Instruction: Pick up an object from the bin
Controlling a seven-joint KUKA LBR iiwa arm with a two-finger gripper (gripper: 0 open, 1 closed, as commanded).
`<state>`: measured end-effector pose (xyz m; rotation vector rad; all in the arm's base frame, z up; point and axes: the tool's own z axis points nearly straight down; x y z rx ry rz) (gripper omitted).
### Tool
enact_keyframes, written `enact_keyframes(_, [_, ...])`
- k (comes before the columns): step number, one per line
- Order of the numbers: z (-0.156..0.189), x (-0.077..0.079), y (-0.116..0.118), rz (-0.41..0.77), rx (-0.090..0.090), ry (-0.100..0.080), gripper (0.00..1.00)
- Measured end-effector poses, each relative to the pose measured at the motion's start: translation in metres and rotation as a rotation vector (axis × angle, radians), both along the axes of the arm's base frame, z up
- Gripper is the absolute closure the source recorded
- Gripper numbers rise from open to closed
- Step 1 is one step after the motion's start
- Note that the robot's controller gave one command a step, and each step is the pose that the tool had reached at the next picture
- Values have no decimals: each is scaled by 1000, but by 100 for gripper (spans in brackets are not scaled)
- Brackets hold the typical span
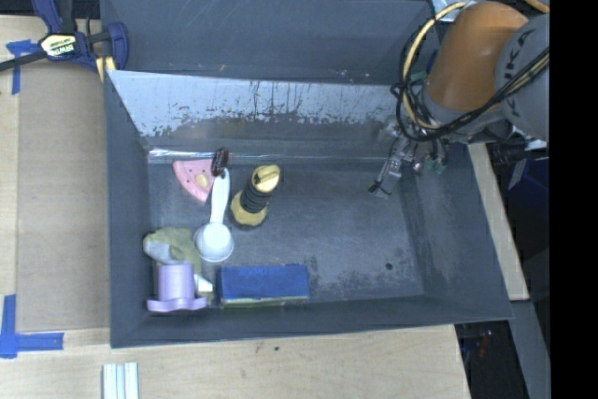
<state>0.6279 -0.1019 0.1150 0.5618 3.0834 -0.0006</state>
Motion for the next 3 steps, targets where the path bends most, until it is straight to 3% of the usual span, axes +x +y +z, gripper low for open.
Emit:
enact_keyframes(1, [-14,-79,-31,-493,10,14,0])
enact_keyframes(2, [-44,-8,0,-341,3,3,0])
enact_keyframes(3, [-42,-94,-39,-597,21,10,100])
